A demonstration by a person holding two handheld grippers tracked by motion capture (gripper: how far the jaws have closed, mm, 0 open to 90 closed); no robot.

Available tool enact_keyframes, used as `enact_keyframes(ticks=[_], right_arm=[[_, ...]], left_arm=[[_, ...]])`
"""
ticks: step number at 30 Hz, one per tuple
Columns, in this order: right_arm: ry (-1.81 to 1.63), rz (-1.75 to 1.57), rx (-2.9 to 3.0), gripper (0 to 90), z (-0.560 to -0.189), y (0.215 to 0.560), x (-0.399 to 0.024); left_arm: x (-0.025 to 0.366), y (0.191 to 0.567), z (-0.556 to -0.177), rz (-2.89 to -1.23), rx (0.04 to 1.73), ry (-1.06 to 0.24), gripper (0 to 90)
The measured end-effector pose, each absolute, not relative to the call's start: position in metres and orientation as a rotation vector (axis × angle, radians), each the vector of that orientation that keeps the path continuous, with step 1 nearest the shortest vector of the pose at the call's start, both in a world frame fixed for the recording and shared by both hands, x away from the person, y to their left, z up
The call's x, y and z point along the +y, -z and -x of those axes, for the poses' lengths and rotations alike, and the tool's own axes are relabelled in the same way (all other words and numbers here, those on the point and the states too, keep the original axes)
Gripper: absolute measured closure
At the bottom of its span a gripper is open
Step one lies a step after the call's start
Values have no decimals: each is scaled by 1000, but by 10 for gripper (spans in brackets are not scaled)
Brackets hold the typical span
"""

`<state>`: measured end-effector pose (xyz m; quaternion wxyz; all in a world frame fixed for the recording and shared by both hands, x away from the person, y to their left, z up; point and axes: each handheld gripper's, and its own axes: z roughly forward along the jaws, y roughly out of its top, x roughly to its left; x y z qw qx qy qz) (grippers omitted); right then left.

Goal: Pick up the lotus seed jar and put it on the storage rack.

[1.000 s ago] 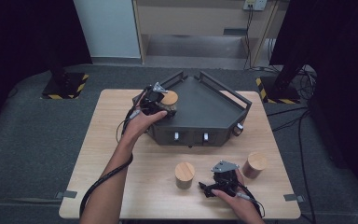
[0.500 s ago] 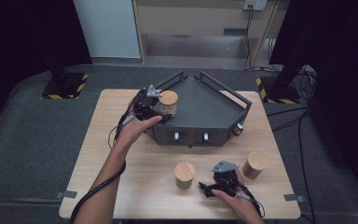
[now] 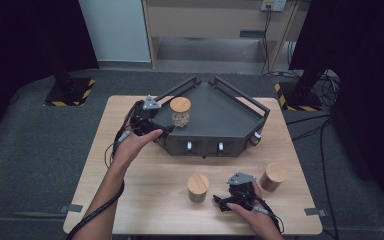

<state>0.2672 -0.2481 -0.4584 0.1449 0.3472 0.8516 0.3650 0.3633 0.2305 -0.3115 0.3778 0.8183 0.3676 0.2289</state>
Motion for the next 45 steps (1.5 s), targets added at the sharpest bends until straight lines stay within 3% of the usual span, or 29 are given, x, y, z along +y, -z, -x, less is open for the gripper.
enact_keyframes(ticks=[24,45], right_arm=[[-1050,-1000,2453,15,-267,458,-248],[-1050,-1000,2453,15,-267,458,-248]], left_arm=[[261,336,-311,-2110,956,-565,18],[265,357,-280,-2127,954,-541,17]])
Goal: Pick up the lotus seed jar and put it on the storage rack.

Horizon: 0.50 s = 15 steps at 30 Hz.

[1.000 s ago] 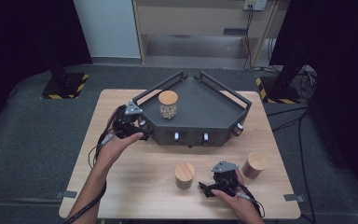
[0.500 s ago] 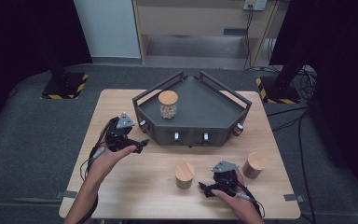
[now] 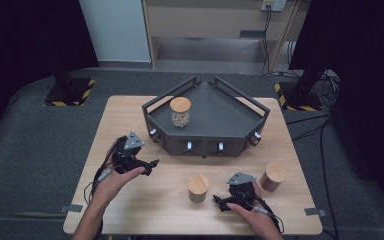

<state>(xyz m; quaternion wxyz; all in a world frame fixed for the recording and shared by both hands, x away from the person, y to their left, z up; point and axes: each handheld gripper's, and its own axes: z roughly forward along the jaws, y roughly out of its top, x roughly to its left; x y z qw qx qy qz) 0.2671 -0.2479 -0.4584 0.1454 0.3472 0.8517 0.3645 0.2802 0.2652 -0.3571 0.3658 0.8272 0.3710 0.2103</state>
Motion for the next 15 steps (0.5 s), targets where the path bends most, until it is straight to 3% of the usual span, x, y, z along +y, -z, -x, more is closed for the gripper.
enact_keyframes(ticks=[15], right_arm=[[-1050,-1000,2453,15,-267,458,-248]], left_arm=[[264,388,-267,-2156,979,-502,19]])
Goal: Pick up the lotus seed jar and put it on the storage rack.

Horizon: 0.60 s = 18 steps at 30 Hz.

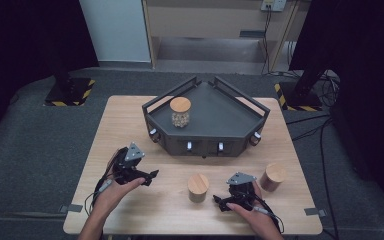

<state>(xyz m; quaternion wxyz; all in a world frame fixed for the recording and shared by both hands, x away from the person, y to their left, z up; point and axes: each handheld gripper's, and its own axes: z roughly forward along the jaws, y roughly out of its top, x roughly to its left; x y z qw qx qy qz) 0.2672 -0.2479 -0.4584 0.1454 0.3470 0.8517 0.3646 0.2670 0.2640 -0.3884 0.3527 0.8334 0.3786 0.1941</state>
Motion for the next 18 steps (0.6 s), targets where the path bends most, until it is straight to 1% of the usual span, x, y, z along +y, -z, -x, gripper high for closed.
enact_keyframes(ticks=[18], right_arm=[[-1050,-1000,2453,15,-267,458,-248]], left_arm=[[278,420,-253,-2145,1045,-475,20]])
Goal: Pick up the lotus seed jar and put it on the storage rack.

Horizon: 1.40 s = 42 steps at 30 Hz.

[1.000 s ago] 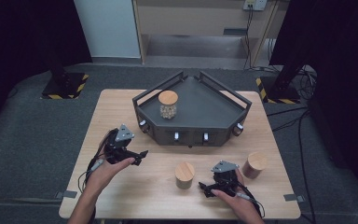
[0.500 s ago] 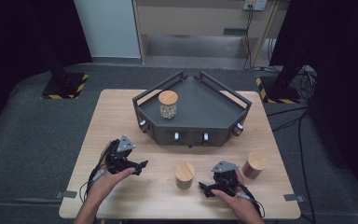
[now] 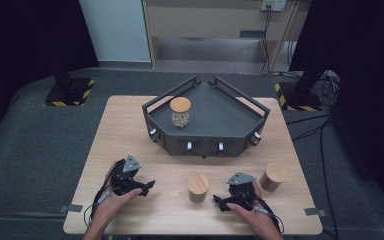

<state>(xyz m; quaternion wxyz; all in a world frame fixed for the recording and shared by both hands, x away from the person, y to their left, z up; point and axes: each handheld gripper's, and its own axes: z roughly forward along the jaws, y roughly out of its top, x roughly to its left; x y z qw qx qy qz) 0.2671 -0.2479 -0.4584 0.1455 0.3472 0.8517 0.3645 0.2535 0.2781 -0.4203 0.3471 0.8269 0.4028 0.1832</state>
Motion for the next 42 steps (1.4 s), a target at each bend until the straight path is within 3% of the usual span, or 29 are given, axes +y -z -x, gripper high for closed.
enact_keyframes(ticks=[42], right_arm=[[-1047,-1001,2451,15,-267,458,-247]], left_arm=[[295,456,-245,-2132,1100,-460,6]])
